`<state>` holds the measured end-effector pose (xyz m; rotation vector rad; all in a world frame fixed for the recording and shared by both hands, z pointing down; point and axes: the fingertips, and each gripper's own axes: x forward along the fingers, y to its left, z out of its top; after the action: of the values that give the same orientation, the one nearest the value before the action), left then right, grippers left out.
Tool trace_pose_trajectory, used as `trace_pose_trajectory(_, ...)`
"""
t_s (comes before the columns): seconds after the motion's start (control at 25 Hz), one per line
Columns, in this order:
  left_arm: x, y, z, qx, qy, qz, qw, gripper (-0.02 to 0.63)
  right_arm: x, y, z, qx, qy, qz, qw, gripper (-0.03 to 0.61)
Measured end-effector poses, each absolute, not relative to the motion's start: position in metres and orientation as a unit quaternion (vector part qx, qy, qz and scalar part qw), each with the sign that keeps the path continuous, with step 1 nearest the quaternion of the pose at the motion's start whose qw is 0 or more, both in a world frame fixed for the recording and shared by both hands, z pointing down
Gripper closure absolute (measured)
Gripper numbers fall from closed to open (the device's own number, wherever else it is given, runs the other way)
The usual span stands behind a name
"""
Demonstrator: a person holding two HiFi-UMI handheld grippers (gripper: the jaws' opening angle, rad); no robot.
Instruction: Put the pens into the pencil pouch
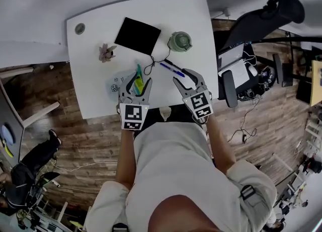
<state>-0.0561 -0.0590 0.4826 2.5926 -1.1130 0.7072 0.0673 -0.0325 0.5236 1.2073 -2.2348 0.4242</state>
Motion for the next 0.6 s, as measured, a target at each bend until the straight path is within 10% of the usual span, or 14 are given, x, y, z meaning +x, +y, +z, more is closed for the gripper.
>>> trace_pose_trajectory(0.6, -0.017, -0.055, 0.52, 0.906, -0.306, 0.262, 0.13, 0.422, 0.098, -0.014, 0.593, 0.452, -0.791, 0.189, 0.368, 0.432)
